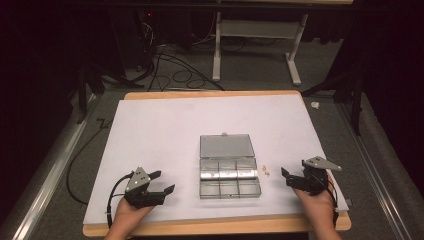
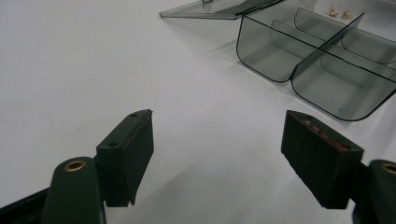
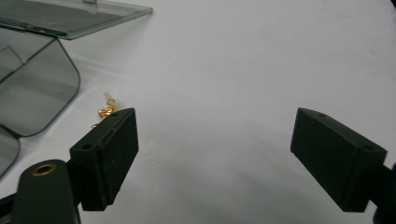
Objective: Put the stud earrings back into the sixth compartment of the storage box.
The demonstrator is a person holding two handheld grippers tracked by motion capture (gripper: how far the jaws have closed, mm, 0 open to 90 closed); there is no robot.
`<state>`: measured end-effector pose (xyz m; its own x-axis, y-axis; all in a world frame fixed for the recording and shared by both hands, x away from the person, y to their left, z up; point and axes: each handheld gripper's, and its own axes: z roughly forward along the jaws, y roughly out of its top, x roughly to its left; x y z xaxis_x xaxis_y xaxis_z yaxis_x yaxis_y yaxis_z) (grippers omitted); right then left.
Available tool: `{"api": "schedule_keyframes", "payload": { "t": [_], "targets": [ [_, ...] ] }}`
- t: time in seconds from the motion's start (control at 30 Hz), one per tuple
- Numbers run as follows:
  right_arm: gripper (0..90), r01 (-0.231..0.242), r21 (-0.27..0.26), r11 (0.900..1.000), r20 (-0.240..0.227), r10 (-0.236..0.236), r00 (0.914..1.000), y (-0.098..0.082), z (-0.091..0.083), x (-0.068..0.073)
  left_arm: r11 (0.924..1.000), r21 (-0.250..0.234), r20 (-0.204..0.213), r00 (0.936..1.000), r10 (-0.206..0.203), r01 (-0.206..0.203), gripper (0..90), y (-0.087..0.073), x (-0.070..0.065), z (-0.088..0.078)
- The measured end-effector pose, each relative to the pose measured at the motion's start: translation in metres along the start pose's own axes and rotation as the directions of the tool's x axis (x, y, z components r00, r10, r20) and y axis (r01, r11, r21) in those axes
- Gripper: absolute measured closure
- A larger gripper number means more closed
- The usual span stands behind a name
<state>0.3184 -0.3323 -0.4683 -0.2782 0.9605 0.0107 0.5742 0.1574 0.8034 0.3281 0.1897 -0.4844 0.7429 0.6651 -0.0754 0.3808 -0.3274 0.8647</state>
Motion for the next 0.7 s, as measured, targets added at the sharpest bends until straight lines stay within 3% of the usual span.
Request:
{"api": "schedule_keyframes", "payload": {
  "t": [0.1,0.2,0.33,0.7],
  "targets": [
    [17.0,0.035,-0.010,0.999,0.005,-0.035,0.9994,0.0000,-0.0027,0.0009,1.0000,0.007,0.006,1.0000,0.002,-0.002,26.2,0.0003,0.0003,0.0004],
    [18.1,-0.024,-0.010,1.000,-0.018,0.024,0.9995,0.0008,-0.0045,0.0007,0.9999,0.007,0.012,0.9999,-0.009,0.009,26.3,0.0005,0.0014,0.0009],
    [18.3,-0.010,-0.020,1.000,-0.022,0.010,0.9997,0.0021,-0.0049,0.0035,0.9999,0.006,0.021,0.9997,-0.009,0.009,26.5,0.0007,0.0019,0.0014],
    [18.3,-0.027,-0.019,0.999,-0.039,0.026,0.9989,0.0041,-0.0035,0.0073,0.9998,0.019,0.019,0.9998,0.005,-0.005,26.5,0.0011,0.0005,0.0022]
  ]
}}
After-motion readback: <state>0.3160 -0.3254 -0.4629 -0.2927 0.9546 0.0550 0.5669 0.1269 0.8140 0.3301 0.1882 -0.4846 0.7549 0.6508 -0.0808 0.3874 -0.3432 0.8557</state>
